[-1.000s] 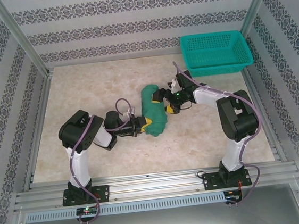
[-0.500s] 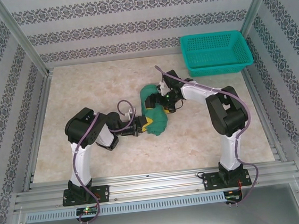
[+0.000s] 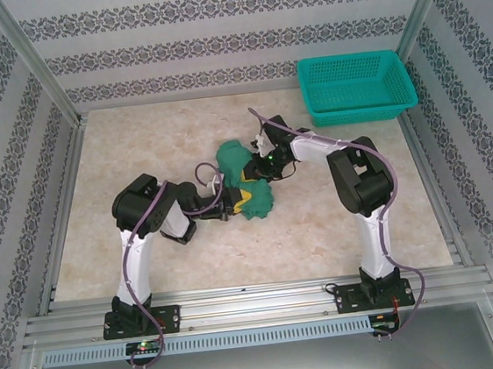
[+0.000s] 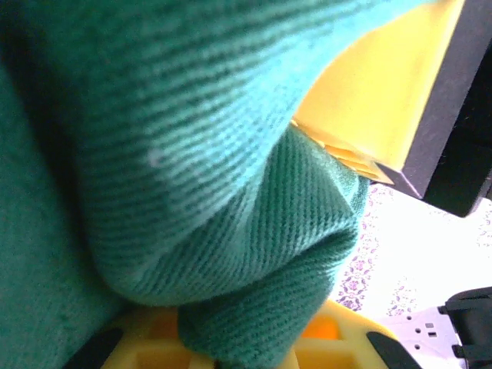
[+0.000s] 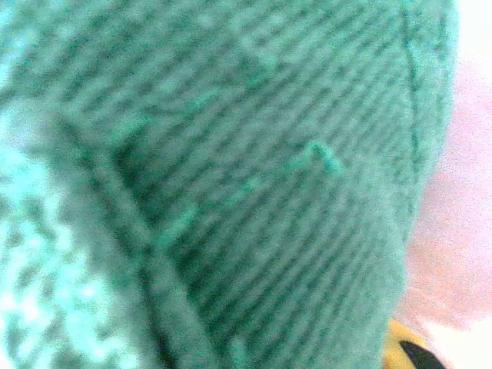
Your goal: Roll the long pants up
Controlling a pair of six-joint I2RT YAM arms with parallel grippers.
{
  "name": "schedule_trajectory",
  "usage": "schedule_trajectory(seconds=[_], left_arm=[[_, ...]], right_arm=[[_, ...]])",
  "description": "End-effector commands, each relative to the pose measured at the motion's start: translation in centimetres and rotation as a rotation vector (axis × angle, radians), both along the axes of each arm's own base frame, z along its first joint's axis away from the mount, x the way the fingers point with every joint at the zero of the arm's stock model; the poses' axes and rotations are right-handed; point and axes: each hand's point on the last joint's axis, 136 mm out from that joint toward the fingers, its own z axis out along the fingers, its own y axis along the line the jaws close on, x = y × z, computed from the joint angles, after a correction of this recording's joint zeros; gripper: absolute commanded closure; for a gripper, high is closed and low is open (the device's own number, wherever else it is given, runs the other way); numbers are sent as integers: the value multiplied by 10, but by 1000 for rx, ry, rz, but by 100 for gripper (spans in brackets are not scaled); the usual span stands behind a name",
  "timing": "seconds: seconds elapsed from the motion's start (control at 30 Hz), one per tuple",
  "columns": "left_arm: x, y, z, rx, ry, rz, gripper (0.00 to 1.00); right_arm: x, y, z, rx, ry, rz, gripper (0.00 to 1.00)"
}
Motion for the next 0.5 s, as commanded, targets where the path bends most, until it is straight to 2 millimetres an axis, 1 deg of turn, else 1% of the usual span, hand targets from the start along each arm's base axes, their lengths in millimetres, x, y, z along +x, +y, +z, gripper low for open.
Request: schedule_trajectory(seconds=[0.0, 0.07, 0.1, 0.13, 0.17, 0.27, 0.33, 0.4, 0.47], left_arm=[[-8, -2, -44, 113, 126, -19, 92], [-6, -2, -39, 170, 87, -28, 76], [-5, -1, -34, 215, 53, -38, 70], [-4, 1, -30, 277, 17, -48, 67], [-3, 4, -26, 346, -15, -59, 66], [4, 25, 1, 635, -158, -81, 65], [9, 48, 21, 820, -239, -69, 65], [14, 66, 37, 938, -295, -47, 65], [16, 78, 49, 1007, -325, -28, 64]], right_arm=[[-54, 8, -69, -102, 193, 55, 100], [-49, 2, -65, -119, 174, 34, 100], [-46, -1, -61, -125, 164, 24, 100], [-43, -4, -57, -130, 152, 12, 100], [-39, -7, -53, -132, 144, -2, 100], [-26, -18, -38, -144, 107, -47, 100], [-15, -26, -25, -150, 79, -73, 100], [-5, -32, -12, -159, 50, -96, 100], [7, -38, 4, -173, 14, -120, 100]])
